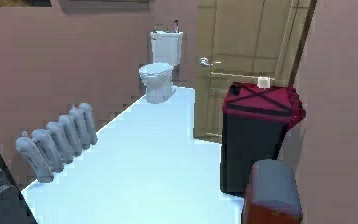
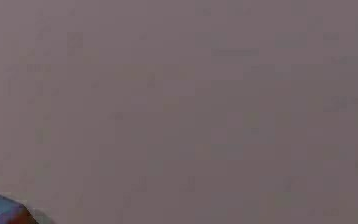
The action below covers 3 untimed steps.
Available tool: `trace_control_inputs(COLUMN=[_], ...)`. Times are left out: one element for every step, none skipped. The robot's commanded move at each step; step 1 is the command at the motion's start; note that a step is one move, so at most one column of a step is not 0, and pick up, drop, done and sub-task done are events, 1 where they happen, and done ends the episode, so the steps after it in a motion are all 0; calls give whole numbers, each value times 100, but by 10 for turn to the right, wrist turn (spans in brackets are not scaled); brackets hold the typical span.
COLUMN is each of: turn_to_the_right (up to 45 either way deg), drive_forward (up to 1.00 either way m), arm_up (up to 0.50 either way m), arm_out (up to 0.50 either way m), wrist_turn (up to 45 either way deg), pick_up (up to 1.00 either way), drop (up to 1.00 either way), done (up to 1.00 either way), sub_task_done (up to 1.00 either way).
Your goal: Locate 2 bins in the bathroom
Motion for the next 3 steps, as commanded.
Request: trace_control_inputs(turn_to_the_right=[0,360,0], drive_forward=[60,0,0], arm_up=[0,0,0], arm_out=[0,0,0], wrist_turn=[0,0,0], pick_up=[0,0,0], drop=[0,0,0], done=[0,0,0], sub_task_done=[0,0,100])
